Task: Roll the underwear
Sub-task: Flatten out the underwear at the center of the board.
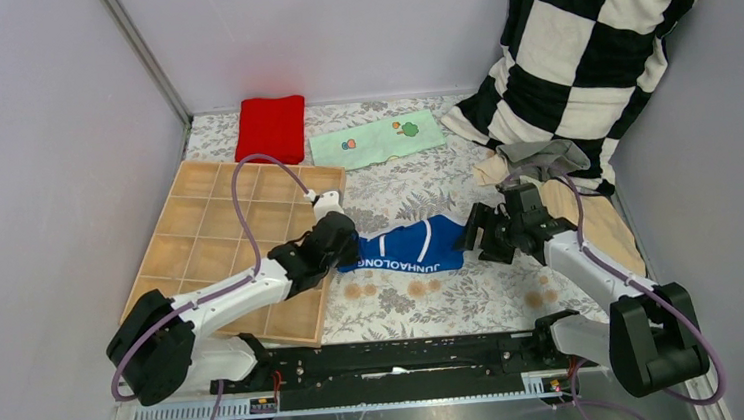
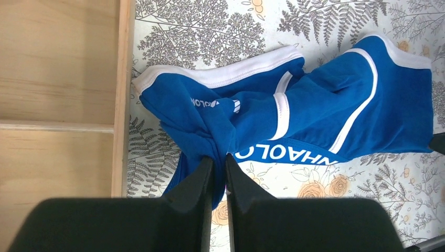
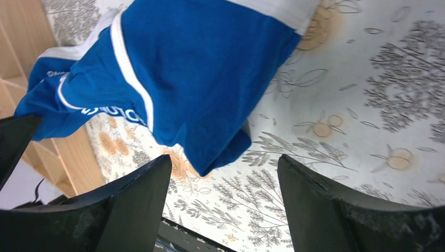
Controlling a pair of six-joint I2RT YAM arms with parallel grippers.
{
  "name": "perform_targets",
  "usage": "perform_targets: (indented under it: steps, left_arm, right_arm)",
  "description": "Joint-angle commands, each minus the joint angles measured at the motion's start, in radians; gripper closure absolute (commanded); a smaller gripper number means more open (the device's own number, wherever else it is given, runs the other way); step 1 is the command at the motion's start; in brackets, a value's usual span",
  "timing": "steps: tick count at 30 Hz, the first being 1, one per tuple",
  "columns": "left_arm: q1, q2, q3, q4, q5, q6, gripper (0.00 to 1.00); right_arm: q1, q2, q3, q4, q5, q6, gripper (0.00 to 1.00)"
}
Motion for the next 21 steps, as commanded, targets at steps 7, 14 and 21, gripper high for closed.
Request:
perform_targets:
  steps: [7, 14, 21]
  left_arm:
    - [0.017, -0.005, 0.012, 0.059, 0.039, 0.038, 0.88]
    - [0.02, -0.04, 0.048, 0.004, 0.067, 0.047, 1.0]
    - [0.02, -0.172, 0.109, -0.177, 0.19, 0.053, 1.0]
  right_arm:
    - [0.001, 0.118, -0.08, 0.315, -0.231, 0.031, 0.34]
    - [0.001, 0.038, -0.076, 0.283, -0.24, 0.033, 0.76]
    - [0.0, -0.233, -0.034, -0.112, -0.204, 0.045, 0.94]
